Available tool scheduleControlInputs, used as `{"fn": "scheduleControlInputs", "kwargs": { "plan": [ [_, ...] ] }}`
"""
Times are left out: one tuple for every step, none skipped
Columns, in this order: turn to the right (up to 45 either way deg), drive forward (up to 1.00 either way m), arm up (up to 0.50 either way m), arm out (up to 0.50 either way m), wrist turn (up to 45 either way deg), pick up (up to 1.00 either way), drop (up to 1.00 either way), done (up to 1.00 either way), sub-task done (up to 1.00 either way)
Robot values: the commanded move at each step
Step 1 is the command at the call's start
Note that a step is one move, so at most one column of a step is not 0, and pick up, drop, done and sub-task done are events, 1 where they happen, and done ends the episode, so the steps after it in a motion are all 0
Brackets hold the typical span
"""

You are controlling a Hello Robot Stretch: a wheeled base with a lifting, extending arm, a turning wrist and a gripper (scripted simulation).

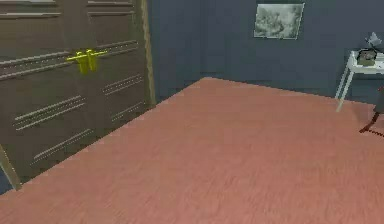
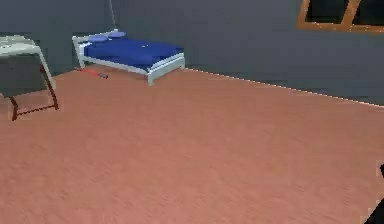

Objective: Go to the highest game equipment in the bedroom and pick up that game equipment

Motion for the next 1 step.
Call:
{"fn": "scheduleControlInputs", "kwargs": {
  "plan": [
    [45.0, 0.0, 0.0, 0.0, 0.0, 0.0, 0.0, 0.0, 0.0]
  ]
}}
